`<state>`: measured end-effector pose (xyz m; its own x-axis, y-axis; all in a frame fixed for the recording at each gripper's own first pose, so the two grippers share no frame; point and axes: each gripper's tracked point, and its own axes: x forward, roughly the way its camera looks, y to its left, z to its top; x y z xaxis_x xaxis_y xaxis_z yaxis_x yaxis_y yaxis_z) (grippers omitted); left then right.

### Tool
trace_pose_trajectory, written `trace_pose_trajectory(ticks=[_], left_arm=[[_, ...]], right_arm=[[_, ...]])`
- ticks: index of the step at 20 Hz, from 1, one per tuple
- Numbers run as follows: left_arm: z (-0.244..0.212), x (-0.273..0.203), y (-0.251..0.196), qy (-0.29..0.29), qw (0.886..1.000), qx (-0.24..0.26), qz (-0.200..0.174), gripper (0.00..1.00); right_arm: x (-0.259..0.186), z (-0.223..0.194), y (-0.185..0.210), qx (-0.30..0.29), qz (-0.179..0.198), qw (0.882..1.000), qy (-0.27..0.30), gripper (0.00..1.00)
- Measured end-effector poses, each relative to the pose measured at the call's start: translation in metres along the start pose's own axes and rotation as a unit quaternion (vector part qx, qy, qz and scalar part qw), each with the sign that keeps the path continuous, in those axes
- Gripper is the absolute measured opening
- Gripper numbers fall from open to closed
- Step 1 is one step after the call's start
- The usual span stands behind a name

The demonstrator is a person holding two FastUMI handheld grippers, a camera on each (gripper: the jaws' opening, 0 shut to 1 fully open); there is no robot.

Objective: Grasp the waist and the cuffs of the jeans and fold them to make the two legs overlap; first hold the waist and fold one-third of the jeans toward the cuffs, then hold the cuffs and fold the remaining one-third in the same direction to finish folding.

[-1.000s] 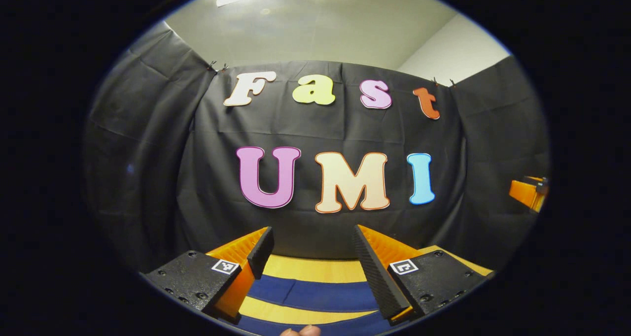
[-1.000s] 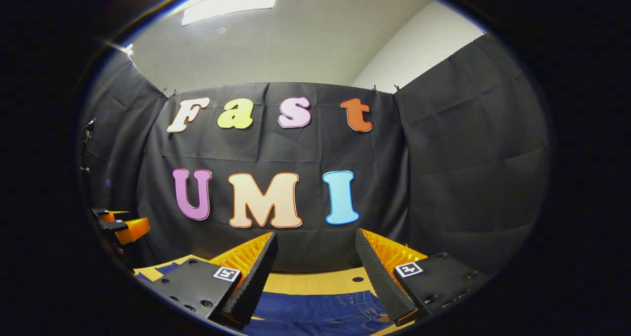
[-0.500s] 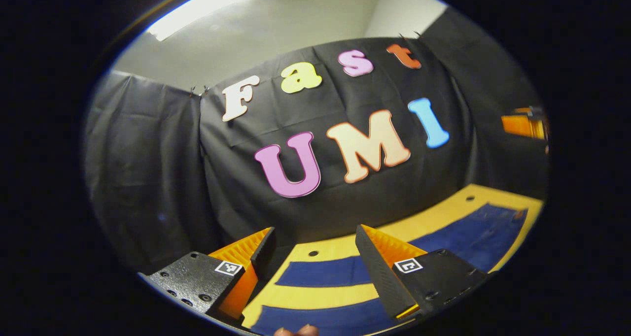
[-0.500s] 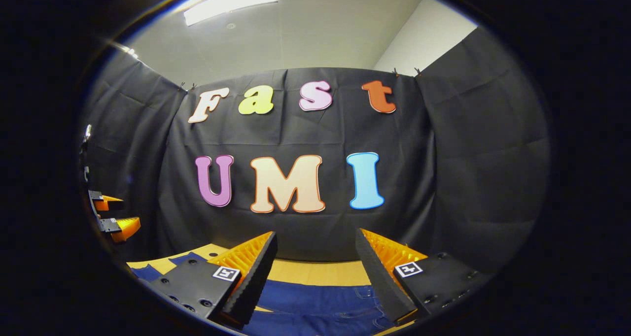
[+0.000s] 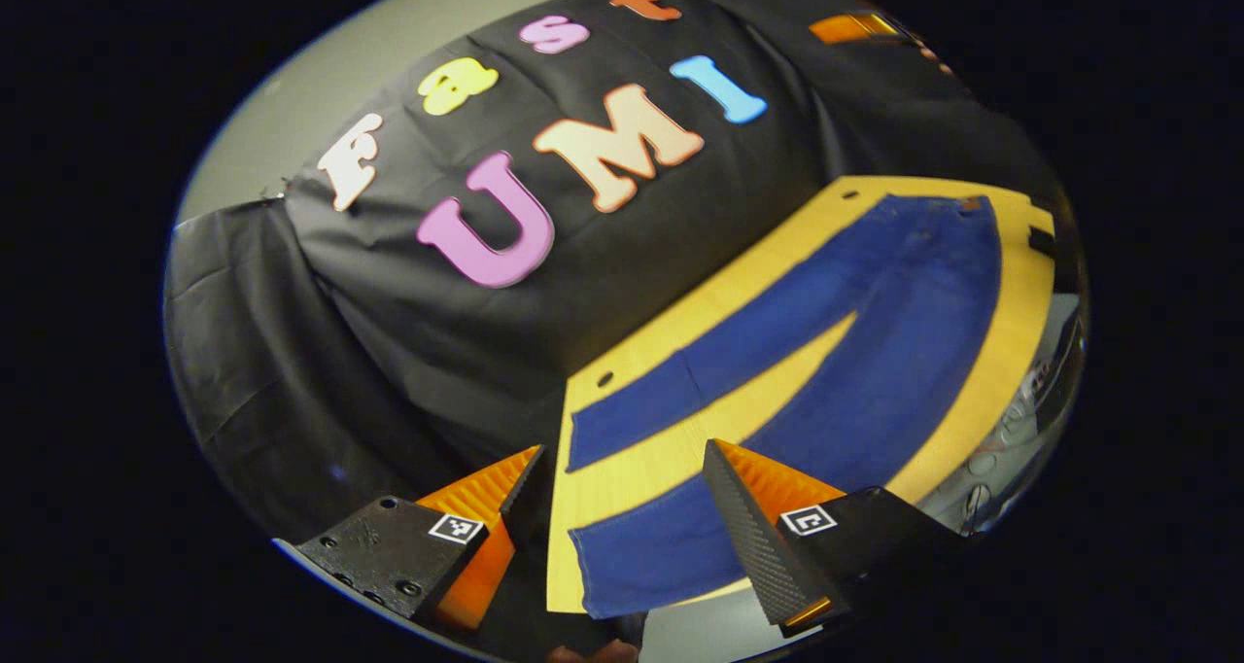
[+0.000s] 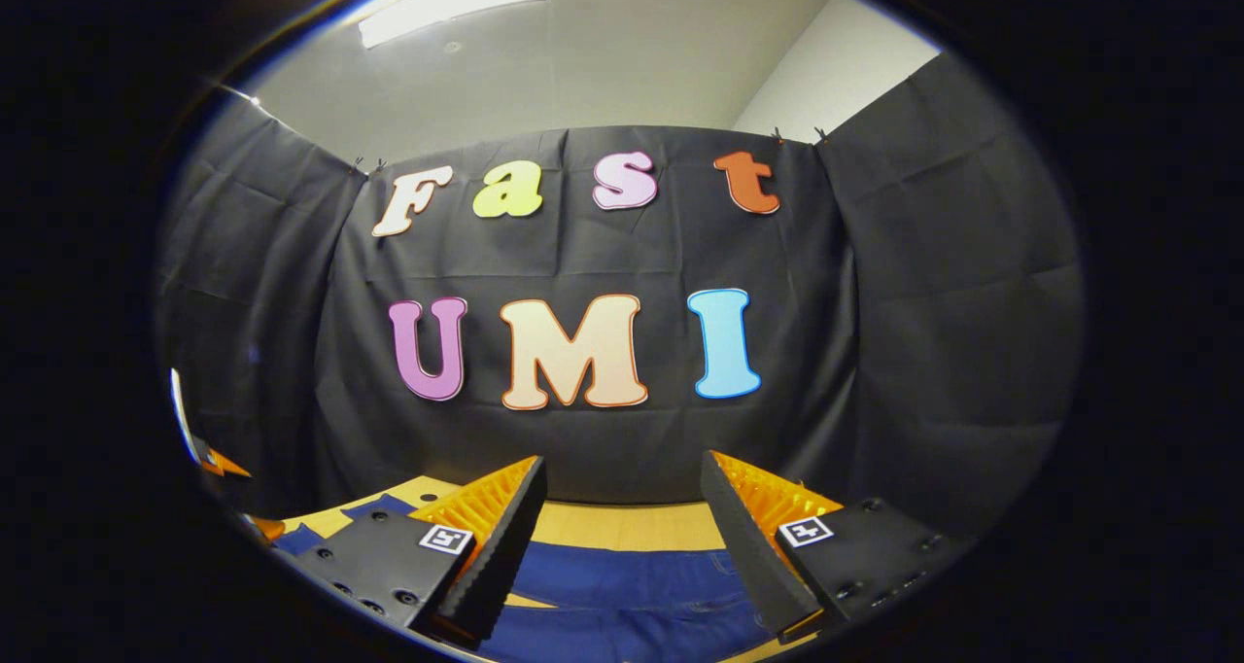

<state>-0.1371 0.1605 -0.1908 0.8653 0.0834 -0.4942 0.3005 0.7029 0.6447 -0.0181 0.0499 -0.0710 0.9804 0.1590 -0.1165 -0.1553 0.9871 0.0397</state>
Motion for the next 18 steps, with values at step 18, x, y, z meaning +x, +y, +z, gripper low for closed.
trace_pose_trajectory(ticks=[18], left_arm=[[-0.182,0.035,-0.062,0.130,0.961,0.209,-0.122,0.95]], right_arm=[[-0.058,-0.052,0.008,-0.002,-0.093,0.993,0.074,0.98]])
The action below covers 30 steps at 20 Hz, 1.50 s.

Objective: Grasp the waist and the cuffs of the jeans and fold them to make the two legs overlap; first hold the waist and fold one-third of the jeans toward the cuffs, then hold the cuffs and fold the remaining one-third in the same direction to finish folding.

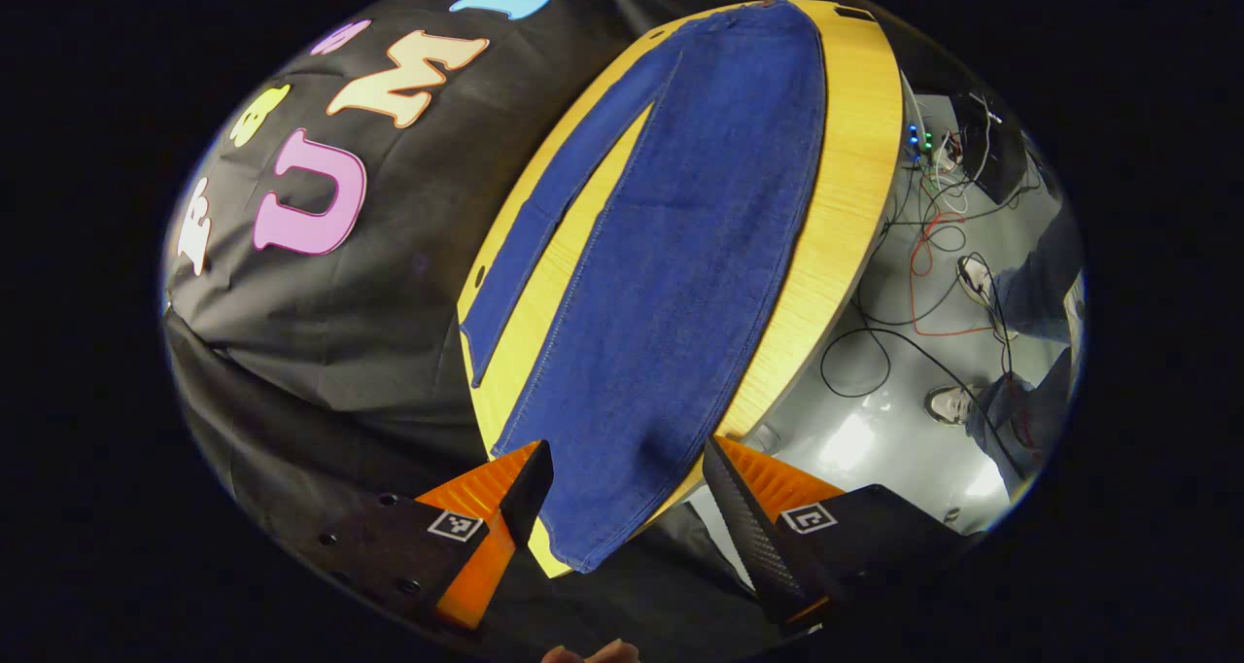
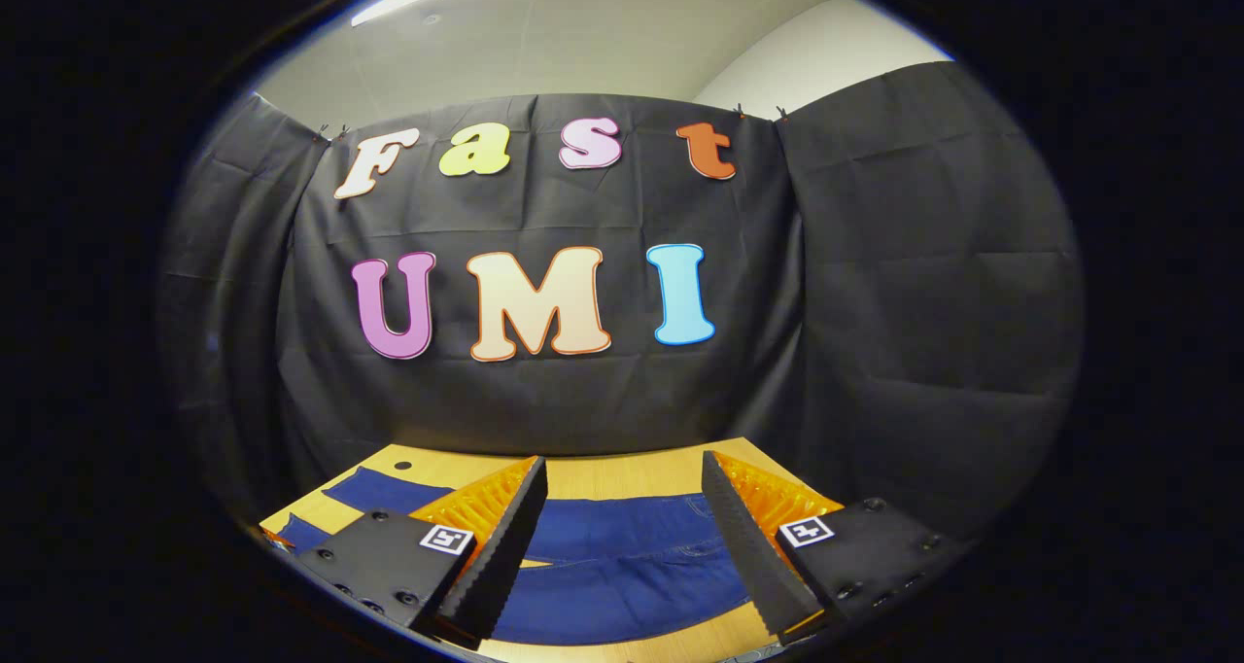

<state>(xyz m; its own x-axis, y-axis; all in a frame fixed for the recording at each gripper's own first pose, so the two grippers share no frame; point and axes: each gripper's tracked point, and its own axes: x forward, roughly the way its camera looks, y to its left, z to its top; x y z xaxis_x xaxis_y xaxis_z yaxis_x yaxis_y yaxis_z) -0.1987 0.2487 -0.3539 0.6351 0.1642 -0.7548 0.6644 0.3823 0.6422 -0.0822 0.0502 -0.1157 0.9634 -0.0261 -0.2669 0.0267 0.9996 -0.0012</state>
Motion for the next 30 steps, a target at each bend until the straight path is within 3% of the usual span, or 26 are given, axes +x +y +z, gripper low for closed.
trace_pose_trajectory(ticks=[1,4,7,9,11,15,17,19,20,22,25,26,28,30], left_arm=[[-0.002,0.003,-0.002,0.002,1.000,0.002,-0.002,0.95],[-0.002,0.004,-0.001,0.006,1.000,0.015,-0.007,0.95],[0.000,0.005,0.003,0.004,0.999,0.040,-0.011,0.95],[-0.004,0.006,-0.003,0.011,0.998,0.060,-0.021,0.95],[0.006,0.007,0.002,0.001,0.996,0.093,-0.009,0.96],[0.003,0.015,0.006,0.008,0.995,0.096,-0.007,0.95],[0.006,0.022,0.010,0.007,0.995,0.101,-0.003,0.95],[0.009,0.031,0.012,0.006,0.995,0.103,-0.012,0.95],[0.011,0.037,0.010,0.006,0.995,0.102,-0.018,0.87],[0.014,0.044,0.004,0.006,0.993,0.113,-0.025,0.65],[0.011,0.049,-0.003,0.008,0.992,0.121,-0.026,0.20],[0.010,0.049,-0.005,0.010,0.994,0.108,-0.032,0.12],[0.011,0.048,-0.003,0.012,0.996,0.090,-0.025,0.01],[0.010,0.048,-0.004,0.022,0.996,0.081,-0.024,0.00]], right_arm=[[-0.002,-0.001,0.000,0.001,-0.002,1.000,0.001,0.94],[-0.005,-0.001,0.000,-0.005,-0.006,1.000,-0.003,0.98],[-0.006,0.000,0.002,-0.006,-0.005,1.000,-0.005,0.94],[-0.005,-0.003,0.004,-0.001,-0.004,1.000,-0.001,1.00],[-0.005,0.000,0.001,-0.002,-0.007,1.000,-0.006,0.94],[-0.003,-0.003,-0.001,0.002,-0.009,1.000,-0.003,0.98],[-0.002,-0.004,0.000,0.005,-0.008,1.000,-0.001,0.94],[0.000,-0.005,-0.001,0.003,-0.009,1.000,0.000,0.98],[0.000,-0.006,-0.001,0.003,-0.010,1.000,0.000,0.94],[0.002,-0.008,-0.003,0.002,-0.012,1.000,0.003,0.94],[0.003,-0.007,-0.014,-0.003,-0.022,1.000,0.002,0.94],[0.003,-0.008,-0.019,-0.008,-0.025,1.000,0.002,0.98],[0.005,-0.015,-0.031,-0.023,-0.031,0.999,0.009,0.94],[0.009,-0.021,-0.049,-0.053,-0.036,0.998,0.016,0.98]])
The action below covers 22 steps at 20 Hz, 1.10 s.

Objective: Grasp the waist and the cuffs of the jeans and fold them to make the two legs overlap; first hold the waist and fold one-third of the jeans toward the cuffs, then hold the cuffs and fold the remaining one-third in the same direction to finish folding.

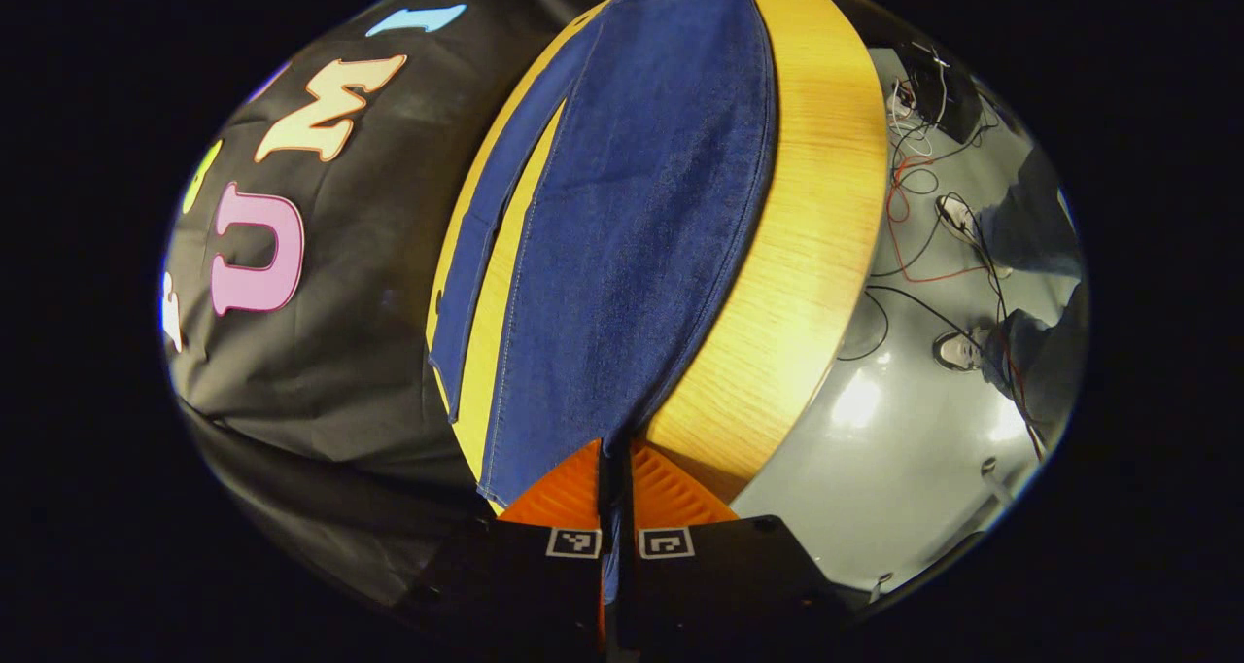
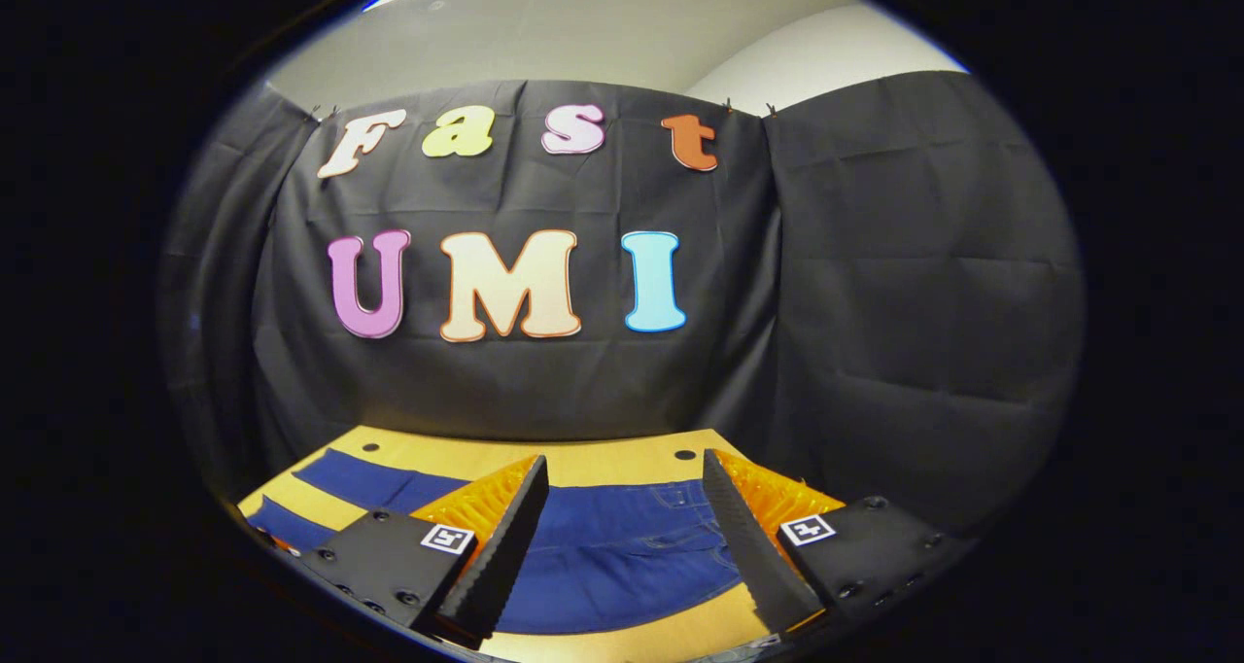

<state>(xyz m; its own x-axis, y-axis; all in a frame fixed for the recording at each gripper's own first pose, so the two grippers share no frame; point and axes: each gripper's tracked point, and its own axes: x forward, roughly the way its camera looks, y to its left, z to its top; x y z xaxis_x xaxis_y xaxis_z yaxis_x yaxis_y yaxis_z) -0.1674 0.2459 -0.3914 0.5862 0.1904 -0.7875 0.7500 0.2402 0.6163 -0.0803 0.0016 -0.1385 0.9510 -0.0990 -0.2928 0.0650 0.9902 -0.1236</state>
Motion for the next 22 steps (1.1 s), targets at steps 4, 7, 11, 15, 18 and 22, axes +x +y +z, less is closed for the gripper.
trace_pose_trajectory(ticks=[4,7,11,15,18,22], left_arm=[[-0.004,-0.003,-0.002,0.027,0.999,-0.037,-0.023,0.00],[-0.002,-0.008,0.003,0.047,0.997,-0.055,-0.031,0.00],[-0.003,-0.009,0.010,0.085,0.994,-0.056,-0.033,0.00],[-0.004,-0.013,0.017,0.109,0.991,-0.068,-0.029,0.00],[-0.005,-0.015,0.020,0.125,0.989,-0.071,-0.022,0.00],[-0.002,-0.020,0.022,0.145,0.987,-0.068,-0.020,0.00]], right_arm=[[0.023,-0.032,-0.037,-0.130,0.023,0.991,0.013,0.99],[0.038,-0.078,-0.065,-0.275,0.072,0.958,0.035,0.99],[0.058,-0.141,-0.090,-0.444,0.131,0.885,0.049,0.99],[0.067,-0.196,-0.108,-0.543,0.184,0.817,0.059,0.99],[0.072,-0.228,-0.105,-0.576,0.234,0.781,0.062,0.99],[0.077,-0.266,-0.106,-0.620,0.284,0.728,0.064,0.99]])
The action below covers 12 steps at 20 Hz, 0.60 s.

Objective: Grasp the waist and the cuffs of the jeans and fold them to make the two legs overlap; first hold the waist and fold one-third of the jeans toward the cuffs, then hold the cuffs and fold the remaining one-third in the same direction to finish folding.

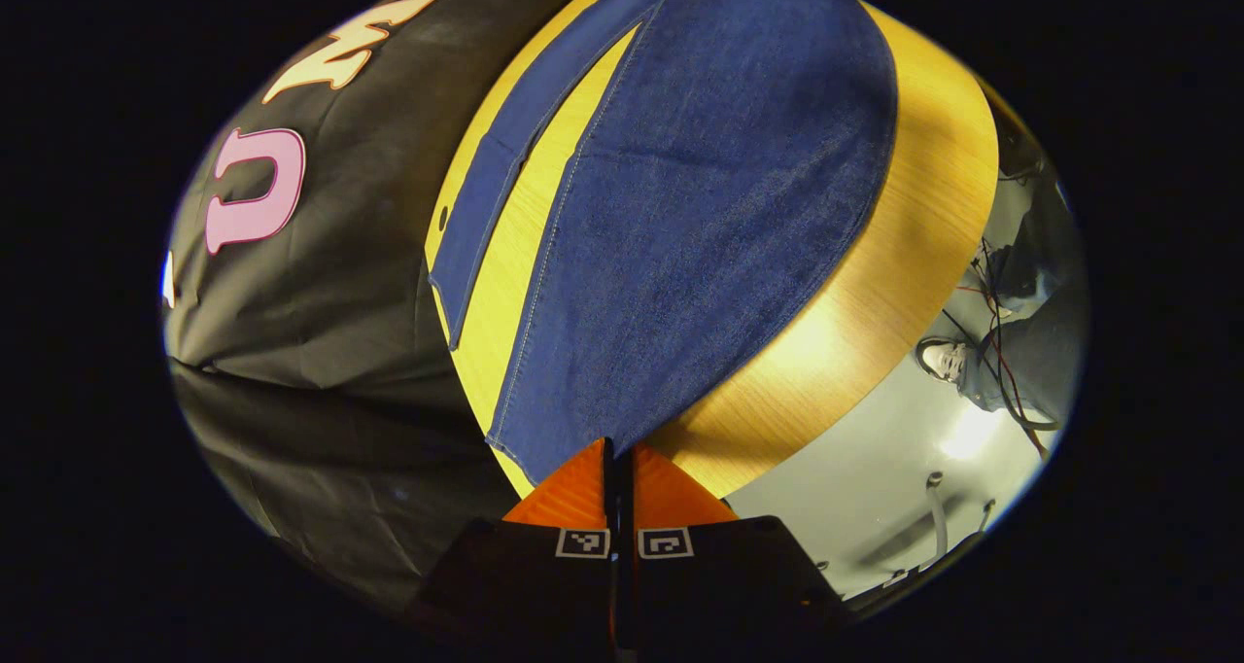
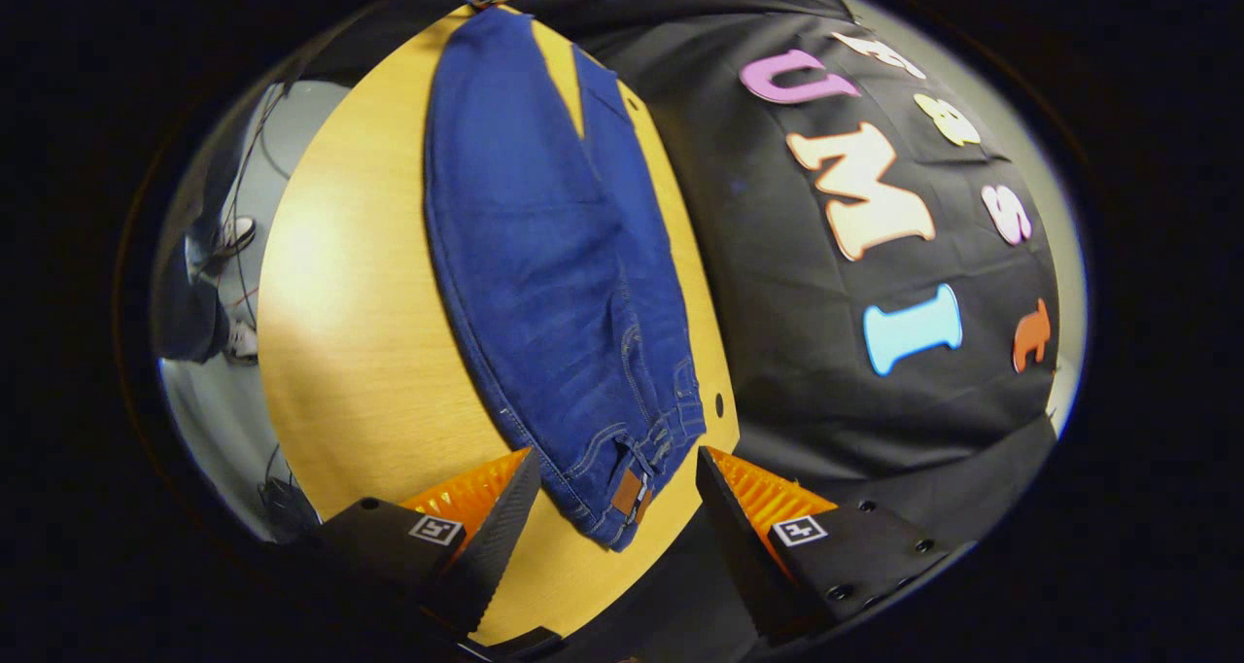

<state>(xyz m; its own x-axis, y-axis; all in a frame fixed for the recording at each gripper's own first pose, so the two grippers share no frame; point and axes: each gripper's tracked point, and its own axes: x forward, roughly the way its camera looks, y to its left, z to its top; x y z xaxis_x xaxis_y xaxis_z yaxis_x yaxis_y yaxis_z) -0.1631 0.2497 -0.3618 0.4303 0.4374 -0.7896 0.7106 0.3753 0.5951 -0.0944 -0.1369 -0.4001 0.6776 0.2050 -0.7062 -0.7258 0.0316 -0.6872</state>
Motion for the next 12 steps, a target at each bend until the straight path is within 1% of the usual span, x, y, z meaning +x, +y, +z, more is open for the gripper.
trace_pose_trajectory(ticks=[2,3,4,6,8,10,11,12], left_arm=[[-0.002,-0.002,0.002,0.007,1.000,-0.002,0.001,0.00],[-0.002,-0.002,0.002,0.010,1.000,-0.004,0.002,0.00],[-0.002,-0.003,0.003,0.013,1.000,-0.006,0.001,0.00],[-0.001,-0.002,0.002,0.021,1.000,-0.009,-0.002,0.00],[0.001,-0.003,0.000,0.025,1.000,-0.010,-0.003,0.00],[0.000,-0.004,0.000,0.029,0.999,-0.015,-0.005,0.00],[-0.002,-0.003,0.000,0.032,0.999,-0.017,-0.007,0.00],[-0.002,-0.004,0.001,0.034,0.999,-0.016,-0.009,0.00]], right_arm=[[0.012,-0.009,0.013,-0.022,0.021,1.000,0.003,1.00],[0.017,-0.013,0.013,-0.031,0.022,0.999,0.006,1.00],[0.021,-0.014,0.013,-0.037,0.024,0.999,0.008,0.96],[0.033,-0.023,0.015,-0.038,0.032,0.999,0.018,0.98],[0.044,-0.029,0.021,-0.038,0.056,0.997,0.028,0.95],[0.044,-0.027,0.025,-0.040,0.074,0.996,0.025,0.85],[0.043,-0.027,0.026,-0.045,0.082,0.995,0.027,0.85],[0.039,-0.025,0.030,-0.056,0.104,0.993,0.026,0.85]])
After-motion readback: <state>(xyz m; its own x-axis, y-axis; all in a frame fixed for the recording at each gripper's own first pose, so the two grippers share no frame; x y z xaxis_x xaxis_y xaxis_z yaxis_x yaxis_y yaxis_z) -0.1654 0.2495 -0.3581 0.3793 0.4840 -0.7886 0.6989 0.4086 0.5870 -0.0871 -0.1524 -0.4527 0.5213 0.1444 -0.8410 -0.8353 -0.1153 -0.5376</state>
